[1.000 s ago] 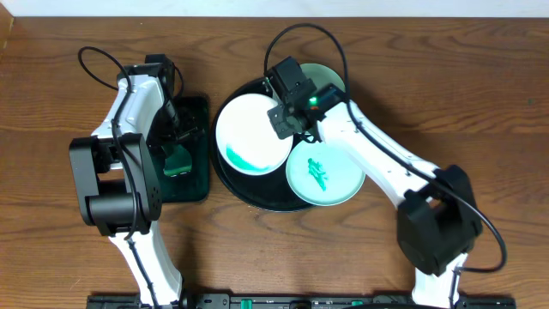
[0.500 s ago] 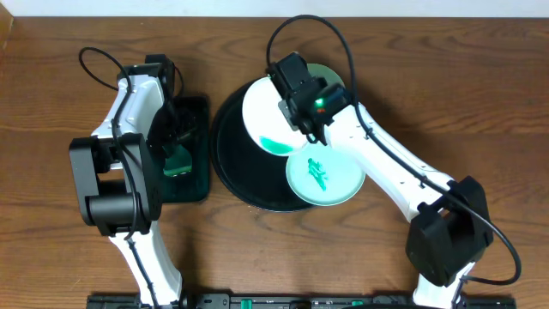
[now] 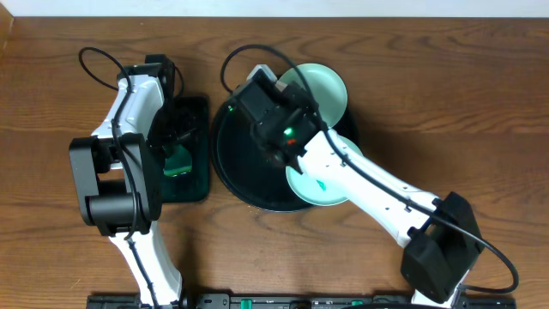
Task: Clean dirty plates on tray and stack at the side
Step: 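Lift the white plate off the black tray with the right gripper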
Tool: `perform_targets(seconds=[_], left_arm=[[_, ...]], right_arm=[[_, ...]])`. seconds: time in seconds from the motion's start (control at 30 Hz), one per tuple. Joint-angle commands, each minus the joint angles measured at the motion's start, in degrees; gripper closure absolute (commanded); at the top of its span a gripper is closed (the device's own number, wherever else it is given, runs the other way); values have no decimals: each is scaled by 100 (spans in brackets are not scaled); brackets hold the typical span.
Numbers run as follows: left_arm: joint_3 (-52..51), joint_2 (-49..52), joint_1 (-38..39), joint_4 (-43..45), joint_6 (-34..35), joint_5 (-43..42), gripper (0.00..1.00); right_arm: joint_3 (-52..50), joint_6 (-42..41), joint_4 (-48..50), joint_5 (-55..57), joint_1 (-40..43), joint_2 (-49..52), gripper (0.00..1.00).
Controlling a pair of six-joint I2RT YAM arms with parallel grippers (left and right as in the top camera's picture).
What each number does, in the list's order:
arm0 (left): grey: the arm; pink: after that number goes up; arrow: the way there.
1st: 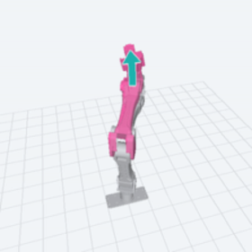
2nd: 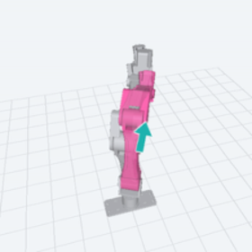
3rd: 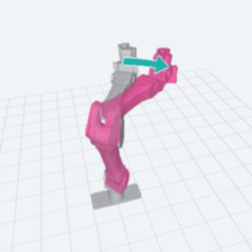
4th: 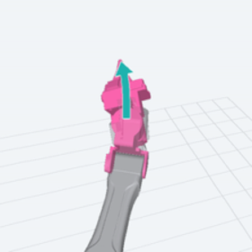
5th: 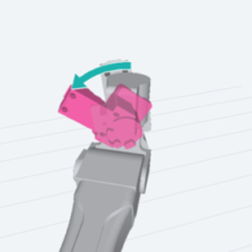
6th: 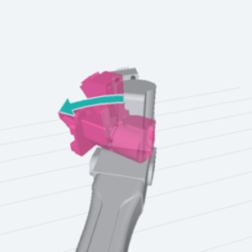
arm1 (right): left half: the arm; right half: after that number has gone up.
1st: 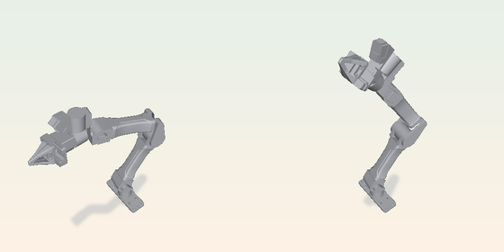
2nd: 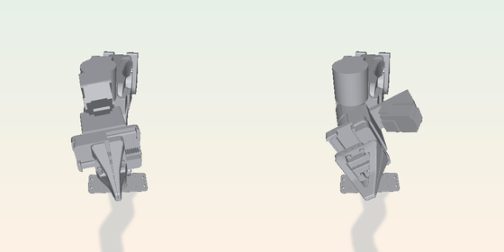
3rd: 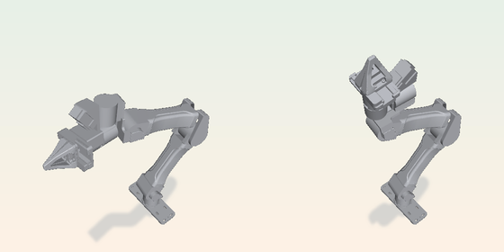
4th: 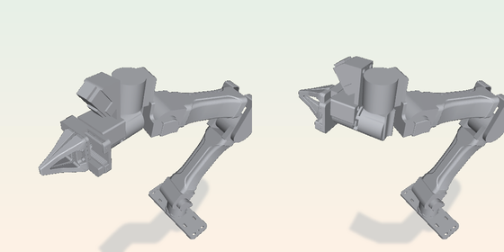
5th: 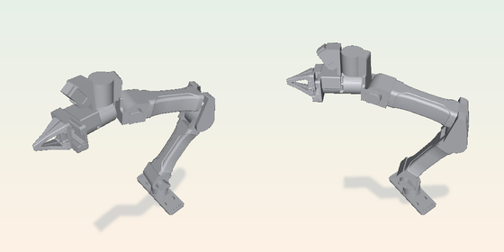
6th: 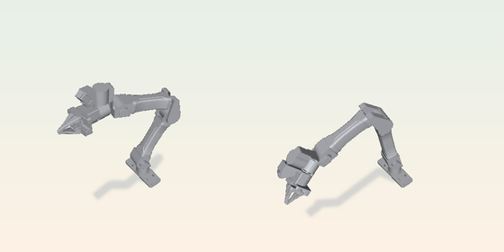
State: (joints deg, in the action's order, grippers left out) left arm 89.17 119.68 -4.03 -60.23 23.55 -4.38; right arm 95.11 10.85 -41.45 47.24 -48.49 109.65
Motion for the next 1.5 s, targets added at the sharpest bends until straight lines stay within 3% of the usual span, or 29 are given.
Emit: perform_targets(seconds=[0.0,0.6,1.17,1.3,1.47], left_arm=[[-44,-184,-17,-63,-33,-15,19],[-44,-184,-17,-85,-33,-15,19],[-44,-184,-17,-107,-33,-15,19],[-44,-184,-17,-107,-33,-15,19],[-44,-184,-17,-125,-33,-15,19]], right_arm=[[127,310,52,949,-208,-186,99],[127,723,271,3080,-1014,-186,99],[127,841,313,3963,-1451,-186,99],[125,763,341,3167,-1342,-168,99],[125,699,481,3792,-1456,-179,99]])
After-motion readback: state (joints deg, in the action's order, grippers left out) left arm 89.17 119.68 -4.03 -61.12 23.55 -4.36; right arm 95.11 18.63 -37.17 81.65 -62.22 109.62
